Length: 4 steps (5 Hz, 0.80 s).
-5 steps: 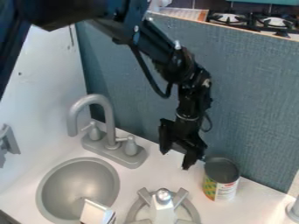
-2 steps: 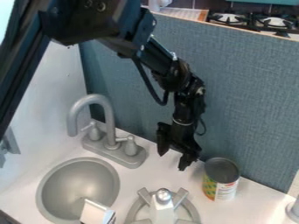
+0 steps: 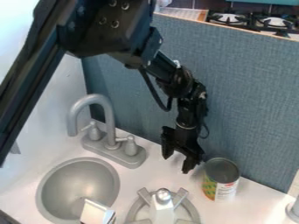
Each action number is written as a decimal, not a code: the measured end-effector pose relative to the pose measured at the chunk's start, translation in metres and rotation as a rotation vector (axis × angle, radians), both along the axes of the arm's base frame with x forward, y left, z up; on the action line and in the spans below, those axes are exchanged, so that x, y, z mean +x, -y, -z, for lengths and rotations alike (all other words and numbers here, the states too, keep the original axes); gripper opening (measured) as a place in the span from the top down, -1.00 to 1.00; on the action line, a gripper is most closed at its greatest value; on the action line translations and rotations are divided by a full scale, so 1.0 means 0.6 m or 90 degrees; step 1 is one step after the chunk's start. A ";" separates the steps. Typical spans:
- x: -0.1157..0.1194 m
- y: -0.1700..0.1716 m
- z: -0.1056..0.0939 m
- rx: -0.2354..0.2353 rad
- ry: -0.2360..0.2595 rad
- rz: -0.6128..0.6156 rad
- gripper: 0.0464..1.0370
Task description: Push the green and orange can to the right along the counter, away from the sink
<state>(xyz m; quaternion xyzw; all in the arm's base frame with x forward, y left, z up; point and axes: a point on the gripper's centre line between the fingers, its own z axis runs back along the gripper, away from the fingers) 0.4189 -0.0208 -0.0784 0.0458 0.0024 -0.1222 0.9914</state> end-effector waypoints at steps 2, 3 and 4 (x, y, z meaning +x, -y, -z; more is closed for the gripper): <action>0.013 0.077 0.013 -0.036 -0.004 0.078 -0.94; 0.012 0.129 0.005 -0.037 0.002 0.130 -0.94; 0.007 0.162 0.000 -0.041 0.001 0.156 -0.94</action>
